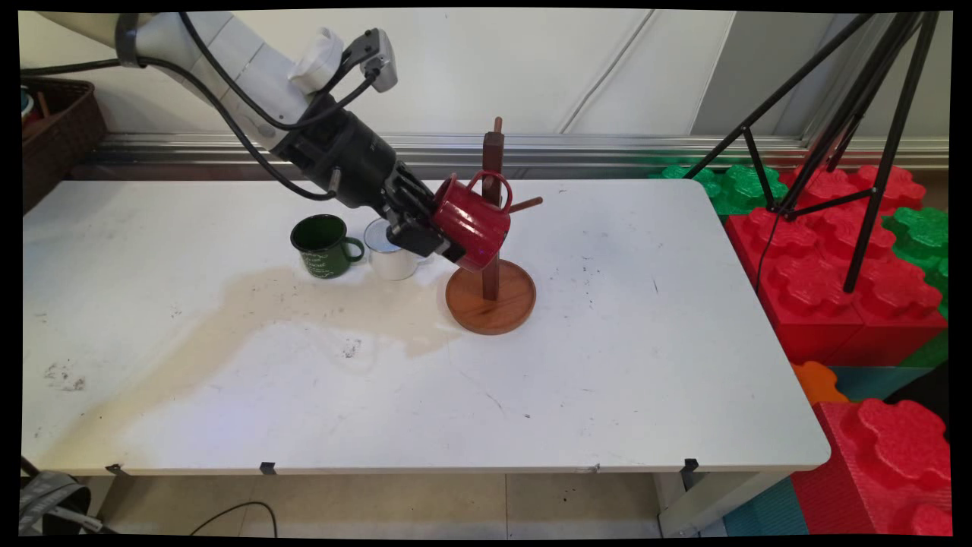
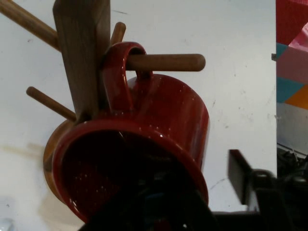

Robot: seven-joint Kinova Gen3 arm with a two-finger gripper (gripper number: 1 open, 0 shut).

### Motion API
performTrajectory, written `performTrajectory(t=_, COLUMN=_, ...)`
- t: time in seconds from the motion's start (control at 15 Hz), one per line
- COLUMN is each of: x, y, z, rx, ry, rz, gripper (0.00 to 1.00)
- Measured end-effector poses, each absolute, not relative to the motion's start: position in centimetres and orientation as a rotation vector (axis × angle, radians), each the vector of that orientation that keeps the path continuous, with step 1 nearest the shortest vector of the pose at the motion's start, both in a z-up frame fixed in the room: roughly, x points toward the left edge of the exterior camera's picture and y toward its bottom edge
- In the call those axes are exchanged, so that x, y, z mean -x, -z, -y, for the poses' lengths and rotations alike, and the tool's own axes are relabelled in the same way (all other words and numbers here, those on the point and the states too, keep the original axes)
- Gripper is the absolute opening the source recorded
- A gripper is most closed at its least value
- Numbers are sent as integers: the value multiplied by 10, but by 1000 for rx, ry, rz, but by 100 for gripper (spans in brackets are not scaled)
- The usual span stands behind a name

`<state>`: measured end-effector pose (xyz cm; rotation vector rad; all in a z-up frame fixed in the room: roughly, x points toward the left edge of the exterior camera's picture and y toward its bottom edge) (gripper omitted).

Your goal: Pick up the red mug from the rack, then place the picked object on the table

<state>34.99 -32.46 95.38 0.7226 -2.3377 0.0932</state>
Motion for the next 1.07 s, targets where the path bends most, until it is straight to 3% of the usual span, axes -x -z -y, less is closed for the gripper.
performTrajectory(t=1.07, x=-360, y=-980, z=306, rx=-663, ry=-69, rz=2302, gripper=0)
